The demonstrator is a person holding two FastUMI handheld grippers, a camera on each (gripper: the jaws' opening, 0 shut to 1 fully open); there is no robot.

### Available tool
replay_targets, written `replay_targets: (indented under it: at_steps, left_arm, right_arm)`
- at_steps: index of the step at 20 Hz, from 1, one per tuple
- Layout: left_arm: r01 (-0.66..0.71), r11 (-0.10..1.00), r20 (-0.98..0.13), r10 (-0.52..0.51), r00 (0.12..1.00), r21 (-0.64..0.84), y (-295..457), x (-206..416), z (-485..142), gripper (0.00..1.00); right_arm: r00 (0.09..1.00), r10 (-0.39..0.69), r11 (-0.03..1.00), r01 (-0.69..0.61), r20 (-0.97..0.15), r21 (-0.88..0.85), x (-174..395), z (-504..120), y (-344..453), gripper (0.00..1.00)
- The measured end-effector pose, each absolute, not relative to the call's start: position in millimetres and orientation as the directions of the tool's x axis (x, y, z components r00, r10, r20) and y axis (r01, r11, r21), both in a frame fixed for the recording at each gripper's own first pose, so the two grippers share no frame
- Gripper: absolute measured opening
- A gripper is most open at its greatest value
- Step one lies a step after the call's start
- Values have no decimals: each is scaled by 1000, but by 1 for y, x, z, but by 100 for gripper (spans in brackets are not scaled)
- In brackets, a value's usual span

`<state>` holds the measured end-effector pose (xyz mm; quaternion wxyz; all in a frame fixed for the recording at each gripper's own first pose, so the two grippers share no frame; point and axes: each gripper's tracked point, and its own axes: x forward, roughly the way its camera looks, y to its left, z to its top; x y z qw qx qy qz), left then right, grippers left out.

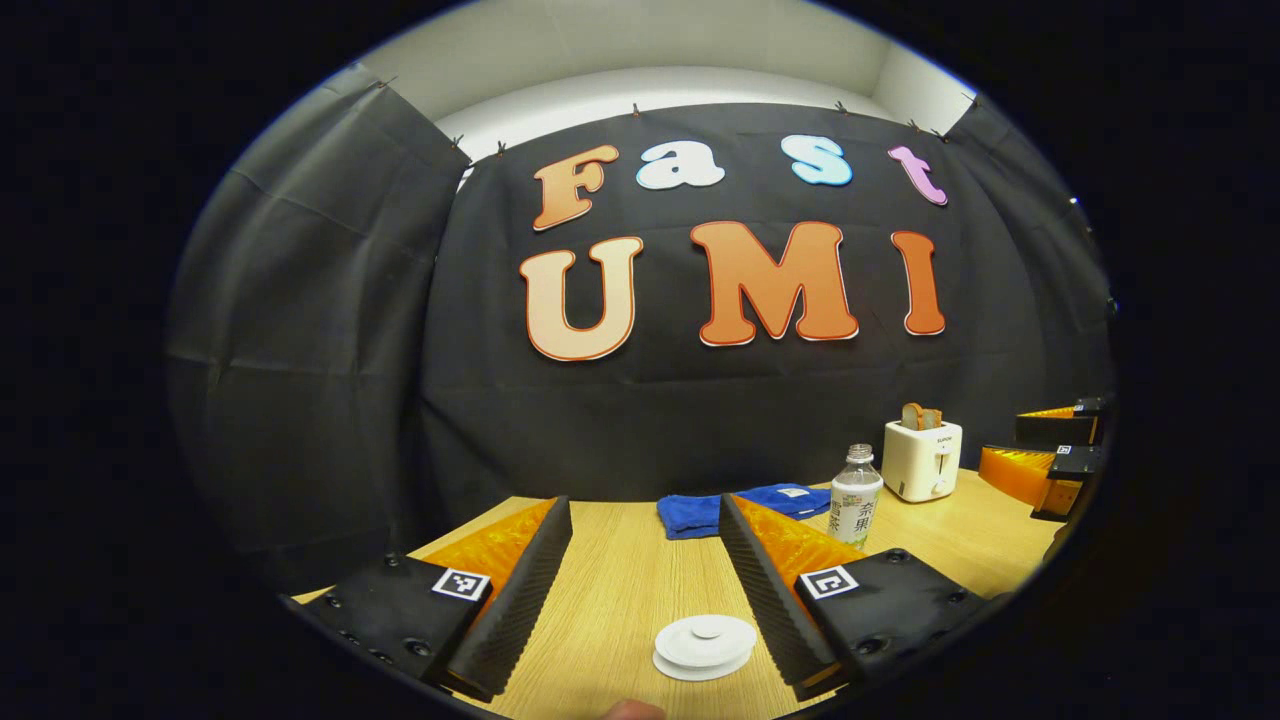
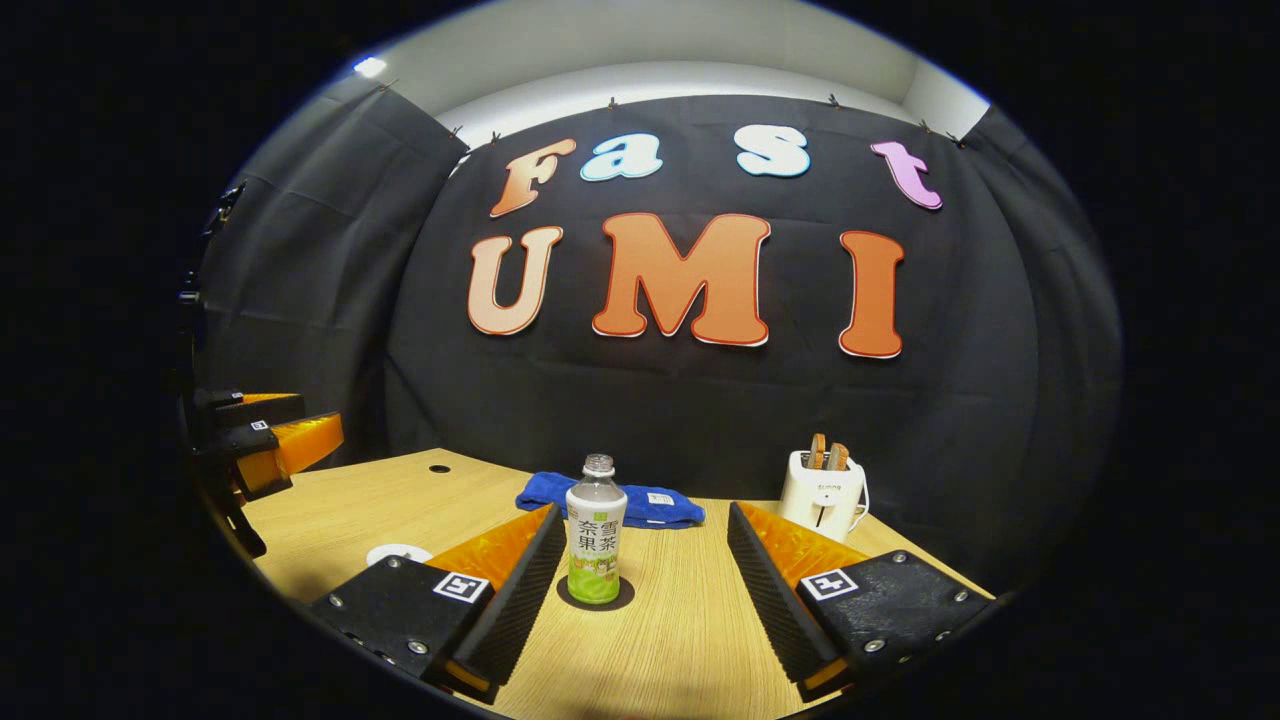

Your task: Open the teacup lid with one hand, grasp the water bottle and pour water into the teacup with the other hand; after pouring, place the water bottle on the coaster and then close the teacup lid.

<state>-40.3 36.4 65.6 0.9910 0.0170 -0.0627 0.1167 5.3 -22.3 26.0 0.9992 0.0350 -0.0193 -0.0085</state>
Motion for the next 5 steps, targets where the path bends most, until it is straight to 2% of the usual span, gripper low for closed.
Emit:
replay_targets:
  at_steps: [5]
  left_arm:
    - [-234,972,123,231,965,14,37,-39,65,97]
  right_arm:
    - [999,-16,998,13,37,59,8,32,-24,97]
